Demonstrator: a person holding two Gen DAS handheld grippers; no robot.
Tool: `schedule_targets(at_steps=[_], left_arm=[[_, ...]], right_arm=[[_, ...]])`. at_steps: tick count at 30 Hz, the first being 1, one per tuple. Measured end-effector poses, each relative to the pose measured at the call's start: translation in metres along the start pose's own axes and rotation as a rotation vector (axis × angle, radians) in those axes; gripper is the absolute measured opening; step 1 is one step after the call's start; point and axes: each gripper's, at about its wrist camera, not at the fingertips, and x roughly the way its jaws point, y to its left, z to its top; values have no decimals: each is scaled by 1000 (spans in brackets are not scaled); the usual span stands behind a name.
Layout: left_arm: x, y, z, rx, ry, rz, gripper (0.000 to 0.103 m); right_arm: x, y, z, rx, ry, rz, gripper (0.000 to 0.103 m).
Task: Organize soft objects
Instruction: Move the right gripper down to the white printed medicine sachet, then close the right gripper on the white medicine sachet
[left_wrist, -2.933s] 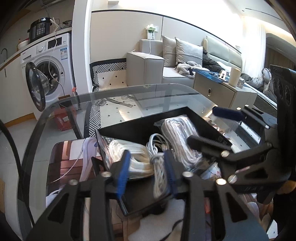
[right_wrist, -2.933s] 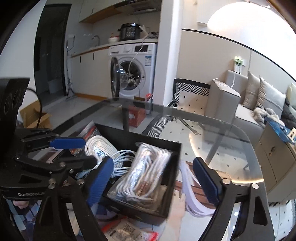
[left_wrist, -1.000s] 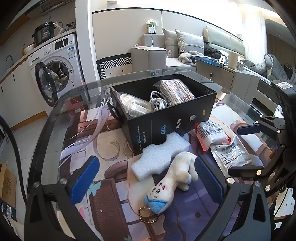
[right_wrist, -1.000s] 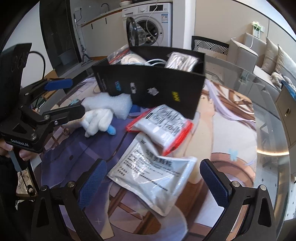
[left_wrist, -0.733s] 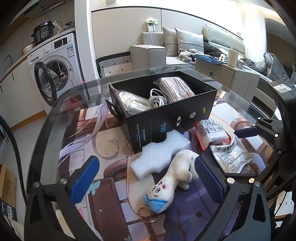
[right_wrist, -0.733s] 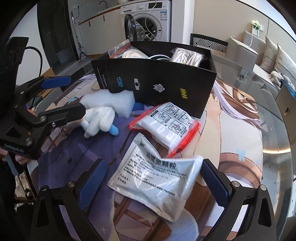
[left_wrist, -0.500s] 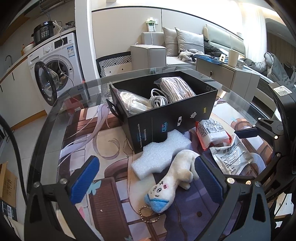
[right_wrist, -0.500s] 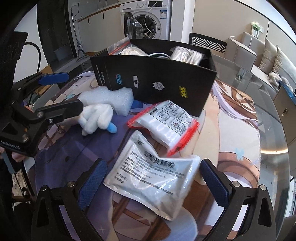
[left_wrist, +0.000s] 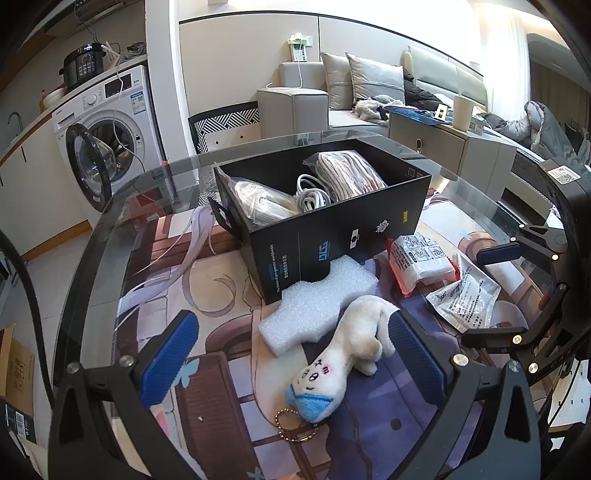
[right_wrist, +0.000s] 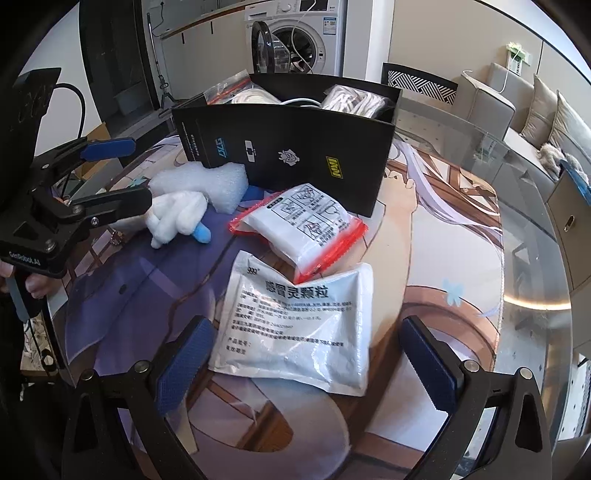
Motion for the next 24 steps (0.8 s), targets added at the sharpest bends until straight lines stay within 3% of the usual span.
schedule_targets(at_steps=[13,24], left_arm=[[3,-8,-2,35,30,-28,103],[5,-10,-4,54,50,-40,103]], right_arm=[[3,7,4,8,-23,-11,100],[-9,8,-5,-18,-29,10,69]])
